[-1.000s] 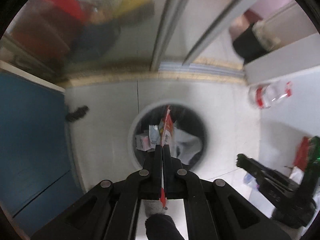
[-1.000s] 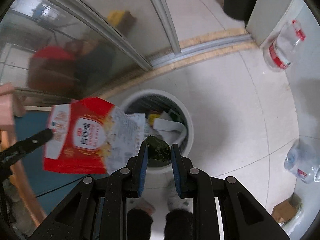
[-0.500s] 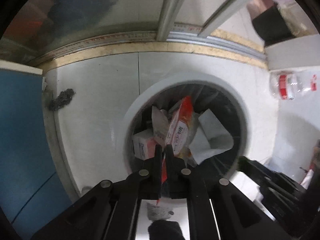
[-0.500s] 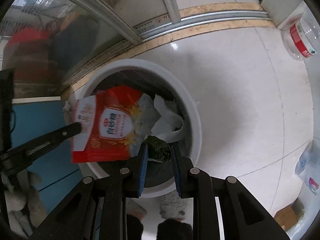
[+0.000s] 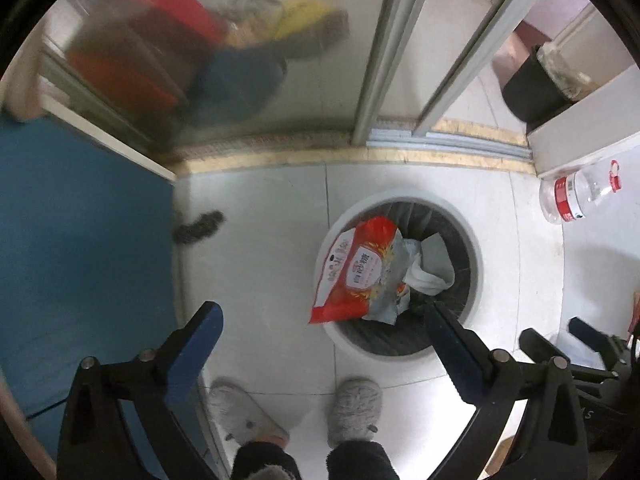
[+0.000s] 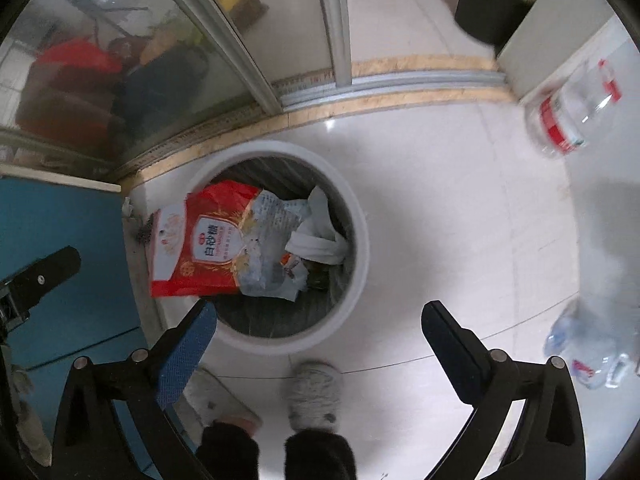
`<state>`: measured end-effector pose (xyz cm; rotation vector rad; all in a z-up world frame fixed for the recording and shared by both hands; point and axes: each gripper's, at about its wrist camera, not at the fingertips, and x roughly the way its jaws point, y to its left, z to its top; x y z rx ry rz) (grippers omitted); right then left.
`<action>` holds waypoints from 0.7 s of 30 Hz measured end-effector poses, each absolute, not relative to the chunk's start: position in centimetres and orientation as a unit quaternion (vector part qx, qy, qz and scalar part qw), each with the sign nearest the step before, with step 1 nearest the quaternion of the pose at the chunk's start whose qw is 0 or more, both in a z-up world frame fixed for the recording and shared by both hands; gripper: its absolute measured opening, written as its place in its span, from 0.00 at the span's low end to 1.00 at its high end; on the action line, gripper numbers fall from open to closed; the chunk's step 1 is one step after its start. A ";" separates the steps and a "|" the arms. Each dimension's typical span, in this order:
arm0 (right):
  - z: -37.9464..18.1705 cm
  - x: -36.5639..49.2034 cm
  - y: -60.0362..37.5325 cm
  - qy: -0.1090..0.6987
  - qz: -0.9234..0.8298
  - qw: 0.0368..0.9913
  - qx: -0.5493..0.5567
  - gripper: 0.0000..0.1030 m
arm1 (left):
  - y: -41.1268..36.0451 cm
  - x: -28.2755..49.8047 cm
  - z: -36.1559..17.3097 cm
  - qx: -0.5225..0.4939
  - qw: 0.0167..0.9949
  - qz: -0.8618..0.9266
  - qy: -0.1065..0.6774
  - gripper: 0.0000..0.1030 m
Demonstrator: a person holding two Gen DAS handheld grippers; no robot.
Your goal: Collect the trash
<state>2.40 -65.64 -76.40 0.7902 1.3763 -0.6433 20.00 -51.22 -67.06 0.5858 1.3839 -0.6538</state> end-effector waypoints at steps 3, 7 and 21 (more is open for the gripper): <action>-71.2 1.7 -64.5 0.596 -0.293 0.671 0.330 1.00 | -49.8 18.7 -62.4 0.258 0.702 -0.287 0.599 1.00; -63.0 0.2 -62.2 0.577 -0.305 0.693 0.306 1.00 | -47.5 16.9 -55.4 0.241 0.714 -0.291 0.589 1.00; -33.0 -9.5 -51.3 0.477 -0.347 0.752 0.295 1.00 | -36.3 8.7 -27.0 0.199 0.756 -0.371 0.501 1.00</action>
